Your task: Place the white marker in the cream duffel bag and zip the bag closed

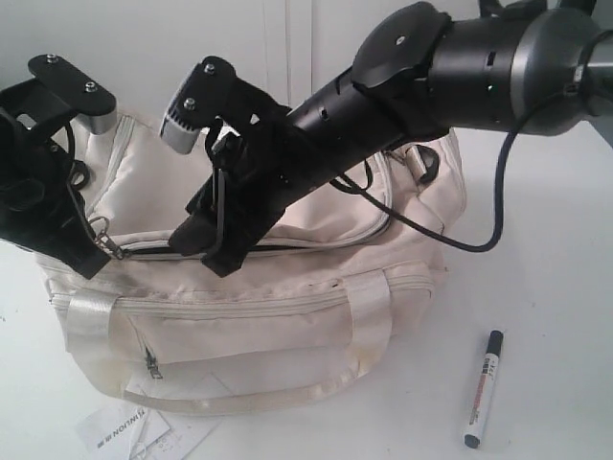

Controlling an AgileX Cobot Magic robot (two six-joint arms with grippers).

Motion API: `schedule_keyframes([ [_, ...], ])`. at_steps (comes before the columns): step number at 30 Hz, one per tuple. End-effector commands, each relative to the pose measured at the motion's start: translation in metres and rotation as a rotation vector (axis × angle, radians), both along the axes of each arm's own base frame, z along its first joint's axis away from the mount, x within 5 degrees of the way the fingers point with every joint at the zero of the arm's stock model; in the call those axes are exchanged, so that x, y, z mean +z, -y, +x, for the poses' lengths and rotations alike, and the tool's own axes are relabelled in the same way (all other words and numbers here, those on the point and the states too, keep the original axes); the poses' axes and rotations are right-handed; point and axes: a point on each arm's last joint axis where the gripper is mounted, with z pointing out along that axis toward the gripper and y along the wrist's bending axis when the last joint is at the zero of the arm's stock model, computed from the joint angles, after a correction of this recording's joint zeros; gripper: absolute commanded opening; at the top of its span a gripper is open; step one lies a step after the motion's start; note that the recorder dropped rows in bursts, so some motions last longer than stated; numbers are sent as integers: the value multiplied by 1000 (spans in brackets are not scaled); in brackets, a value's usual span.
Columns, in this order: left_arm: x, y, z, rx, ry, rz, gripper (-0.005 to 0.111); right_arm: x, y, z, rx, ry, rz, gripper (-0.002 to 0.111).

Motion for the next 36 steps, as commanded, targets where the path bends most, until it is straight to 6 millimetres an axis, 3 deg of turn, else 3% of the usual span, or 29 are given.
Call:
schedule_keyframes([
  [1,0,-1,-3,2,-9,-7,0,-8,-9,1,15,35,-11,43],
  [10,0,-1,-3,3,-8,-11,0,-26,-12,12,-43,31,-15,41],
  [12,0,-1,-3,3,-8,-11,0,-29,-13,13,-41,27,-20,32],
  [16,0,-1,-3,3,-10,-11,0,-29,-13,13,-41,27,-19,2],
  [17,0,-1,-3,3,-11,-8,0,-29,-13,13,-39,26,-20,0],
  [23,-1,-4,-4,3,-23,30,0,-26,-12,12,-32,37,-28,0],
  [31,-1,-7,-4,16,-16,54,0,-7,-6,7,-50,78,-29,0],
  [36,0,-11,-2,36,7,99,0,-9,-5,8,-55,77,-57,0],
])
